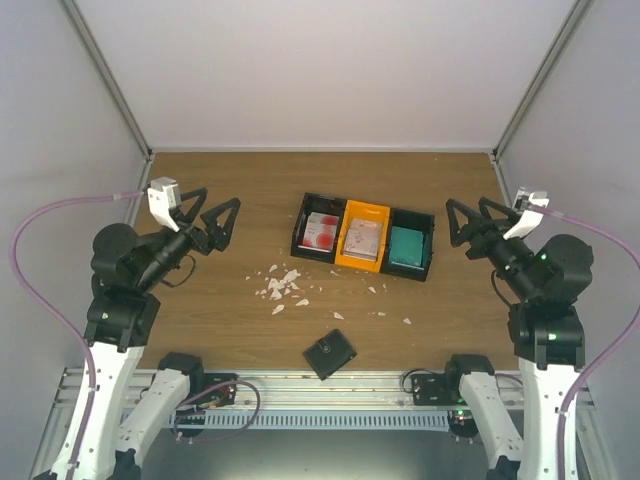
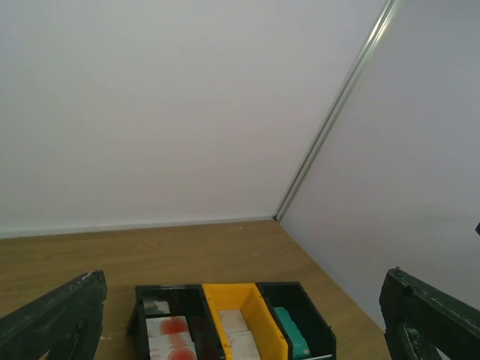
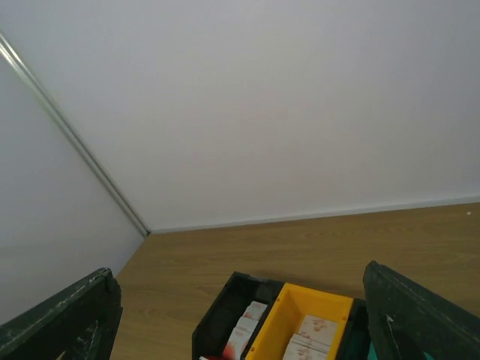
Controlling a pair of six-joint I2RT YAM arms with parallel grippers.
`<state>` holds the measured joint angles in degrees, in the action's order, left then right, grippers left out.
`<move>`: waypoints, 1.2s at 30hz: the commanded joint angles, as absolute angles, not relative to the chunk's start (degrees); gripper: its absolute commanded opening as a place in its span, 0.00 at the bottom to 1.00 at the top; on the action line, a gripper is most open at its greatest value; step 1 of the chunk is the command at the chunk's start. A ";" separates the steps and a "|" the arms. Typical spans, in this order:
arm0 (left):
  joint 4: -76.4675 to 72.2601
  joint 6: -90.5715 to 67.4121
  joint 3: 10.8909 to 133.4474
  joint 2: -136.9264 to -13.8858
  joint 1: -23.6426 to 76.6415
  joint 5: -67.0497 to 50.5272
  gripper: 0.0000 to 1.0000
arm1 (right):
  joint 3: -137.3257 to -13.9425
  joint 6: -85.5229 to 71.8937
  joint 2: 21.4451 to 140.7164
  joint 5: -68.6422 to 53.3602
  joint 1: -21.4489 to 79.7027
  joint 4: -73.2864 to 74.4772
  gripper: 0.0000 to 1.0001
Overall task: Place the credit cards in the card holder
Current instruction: Adjust the card holder at the center of the board.
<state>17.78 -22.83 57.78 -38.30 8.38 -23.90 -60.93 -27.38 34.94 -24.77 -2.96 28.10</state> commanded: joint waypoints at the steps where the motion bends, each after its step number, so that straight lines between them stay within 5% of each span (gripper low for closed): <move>1: 13.12 -24.49 55.99 -39.12 7.32 -28.09 0.99 | -58.72 -28.48 34.30 -31.47 -4.15 24.46 0.89; 12: 6.94 -28.66 43.90 -38.14 6.93 -32.26 0.99 | -47.47 -33.57 36.29 -45.80 -4.42 10.76 0.94; 21: -8.91 -34.56 28.21 -37.85 7.95 -52.34 0.99 | -36.72 -33.37 41.44 -36.56 9.47 5.40 0.94; 30: -1.98 -34.83 23.90 -40.89 25.13 -39.17 0.99 | -28.22 -31.41 48.23 -17.35 30.36 12.29 0.85; 36: 0.91 -41.83 17.76 -41.40 34.32 -32.63 0.95 | -23.13 -35.41 48.34 -15.20 41.21 18.35 0.78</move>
<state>-0.36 -36.56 21.76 -41.23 30.46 -38.02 -25.67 -33.17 48.40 -19.18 35.83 13.72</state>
